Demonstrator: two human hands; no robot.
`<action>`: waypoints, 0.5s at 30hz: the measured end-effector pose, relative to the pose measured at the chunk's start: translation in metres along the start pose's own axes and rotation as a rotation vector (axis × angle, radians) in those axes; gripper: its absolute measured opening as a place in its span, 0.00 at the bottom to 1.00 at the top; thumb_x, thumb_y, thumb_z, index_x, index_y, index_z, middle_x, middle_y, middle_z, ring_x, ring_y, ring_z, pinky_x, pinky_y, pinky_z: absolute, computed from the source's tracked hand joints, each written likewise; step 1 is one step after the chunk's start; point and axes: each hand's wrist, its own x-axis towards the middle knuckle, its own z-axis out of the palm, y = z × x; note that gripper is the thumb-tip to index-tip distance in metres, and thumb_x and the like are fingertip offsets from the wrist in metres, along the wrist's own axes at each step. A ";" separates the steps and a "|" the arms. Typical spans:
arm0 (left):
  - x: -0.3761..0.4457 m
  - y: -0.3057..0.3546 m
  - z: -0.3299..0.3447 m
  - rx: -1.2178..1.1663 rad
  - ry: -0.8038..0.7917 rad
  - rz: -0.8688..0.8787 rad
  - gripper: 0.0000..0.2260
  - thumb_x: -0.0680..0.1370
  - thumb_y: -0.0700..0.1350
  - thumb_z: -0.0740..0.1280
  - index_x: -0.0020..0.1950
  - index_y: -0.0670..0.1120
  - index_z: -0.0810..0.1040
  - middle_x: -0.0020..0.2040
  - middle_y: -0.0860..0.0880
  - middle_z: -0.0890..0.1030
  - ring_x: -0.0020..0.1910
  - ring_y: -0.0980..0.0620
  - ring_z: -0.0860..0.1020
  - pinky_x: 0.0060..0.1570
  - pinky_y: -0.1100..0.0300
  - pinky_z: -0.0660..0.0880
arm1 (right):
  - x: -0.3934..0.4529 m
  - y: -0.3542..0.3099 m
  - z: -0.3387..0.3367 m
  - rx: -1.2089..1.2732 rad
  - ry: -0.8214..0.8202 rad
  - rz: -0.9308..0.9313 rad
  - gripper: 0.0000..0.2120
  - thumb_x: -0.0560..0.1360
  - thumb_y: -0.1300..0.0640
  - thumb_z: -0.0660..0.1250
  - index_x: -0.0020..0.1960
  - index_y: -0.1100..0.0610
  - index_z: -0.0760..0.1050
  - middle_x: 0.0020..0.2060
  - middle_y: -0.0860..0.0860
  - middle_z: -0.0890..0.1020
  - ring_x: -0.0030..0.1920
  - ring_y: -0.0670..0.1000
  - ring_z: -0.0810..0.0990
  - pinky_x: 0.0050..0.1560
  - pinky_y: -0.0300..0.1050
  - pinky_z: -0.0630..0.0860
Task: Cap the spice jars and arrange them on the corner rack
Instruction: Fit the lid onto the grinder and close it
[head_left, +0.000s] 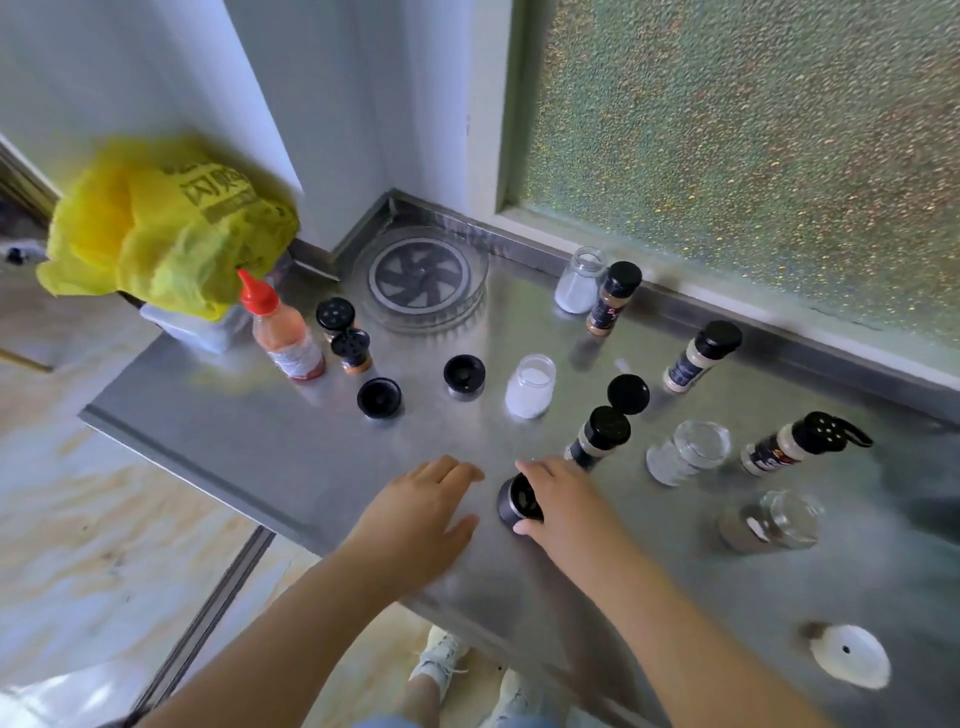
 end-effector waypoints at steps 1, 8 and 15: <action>0.001 -0.001 0.000 -0.008 -0.003 -0.003 0.19 0.77 0.50 0.59 0.68 0.51 0.63 0.67 0.51 0.69 0.62 0.49 0.71 0.59 0.58 0.68 | 0.001 0.000 0.002 -0.005 0.007 -0.004 0.29 0.73 0.53 0.67 0.71 0.55 0.60 0.67 0.52 0.68 0.67 0.54 0.65 0.65 0.43 0.62; 0.020 -0.007 -0.005 -0.047 0.017 0.013 0.19 0.77 0.49 0.61 0.67 0.50 0.65 0.65 0.51 0.71 0.61 0.49 0.72 0.57 0.56 0.70 | 0.005 0.001 0.016 -0.003 0.057 -0.033 0.30 0.75 0.54 0.65 0.73 0.54 0.57 0.66 0.52 0.68 0.66 0.55 0.65 0.64 0.42 0.62; 0.066 -0.008 -0.033 -0.117 0.111 0.072 0.17 0.75 0.46 0.64 0.63 0.47 0.69 0.60 0.48 0.75 0.56 0.48 0.75 0.52 0.52 0.74 | 0.007 0.008 0.015 0.094 0.035 0.000 0.31 0.73 0.56 0.68 0.71 0.55 0.59 0.66 0.52 0.69 0.66 0.54 0.65 0.65 0.43 0.64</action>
